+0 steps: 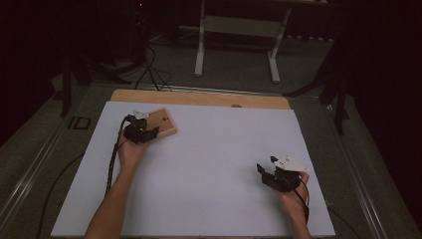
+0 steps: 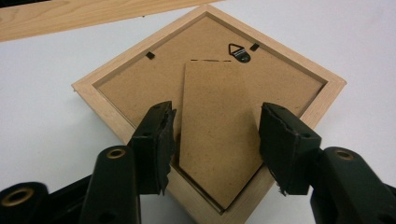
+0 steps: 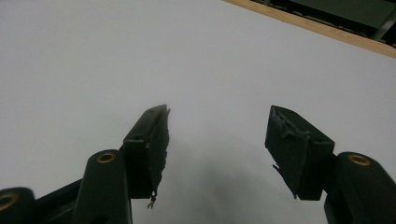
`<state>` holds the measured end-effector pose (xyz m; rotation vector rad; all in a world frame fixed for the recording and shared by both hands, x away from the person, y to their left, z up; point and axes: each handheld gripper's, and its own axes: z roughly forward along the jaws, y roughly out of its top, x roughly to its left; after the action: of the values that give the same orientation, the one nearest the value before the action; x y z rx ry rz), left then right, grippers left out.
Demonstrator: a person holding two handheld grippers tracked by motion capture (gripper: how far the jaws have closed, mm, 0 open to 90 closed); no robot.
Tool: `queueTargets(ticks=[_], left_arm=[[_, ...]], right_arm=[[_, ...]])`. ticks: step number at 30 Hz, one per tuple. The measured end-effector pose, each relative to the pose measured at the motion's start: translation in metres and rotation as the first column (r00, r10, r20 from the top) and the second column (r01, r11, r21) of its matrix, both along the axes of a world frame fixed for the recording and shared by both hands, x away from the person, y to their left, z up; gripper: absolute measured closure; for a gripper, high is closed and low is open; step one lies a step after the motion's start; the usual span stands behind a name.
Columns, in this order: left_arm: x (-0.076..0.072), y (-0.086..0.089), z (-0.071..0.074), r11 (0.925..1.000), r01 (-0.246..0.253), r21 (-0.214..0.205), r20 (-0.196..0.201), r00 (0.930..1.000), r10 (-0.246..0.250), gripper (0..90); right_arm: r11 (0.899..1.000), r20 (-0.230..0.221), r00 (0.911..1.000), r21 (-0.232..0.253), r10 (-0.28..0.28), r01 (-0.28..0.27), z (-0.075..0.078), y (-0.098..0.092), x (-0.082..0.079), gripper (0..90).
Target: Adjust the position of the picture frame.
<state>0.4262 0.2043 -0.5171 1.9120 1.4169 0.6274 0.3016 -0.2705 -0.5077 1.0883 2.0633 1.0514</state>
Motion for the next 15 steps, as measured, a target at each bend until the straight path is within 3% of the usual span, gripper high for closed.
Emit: queueTargets(ticks=[15], left_arm=[[0.0007, -0.0015, 0.0031, 0.9998, 0.014, 0.016, -0.027, 0.9995, -0.014, 51.1]], right_arm=[[1.0, -0.004, 1.0, -0.005, 0.004, -0.004, -0.0008, 0.0009, 0.0006, 39.3]])
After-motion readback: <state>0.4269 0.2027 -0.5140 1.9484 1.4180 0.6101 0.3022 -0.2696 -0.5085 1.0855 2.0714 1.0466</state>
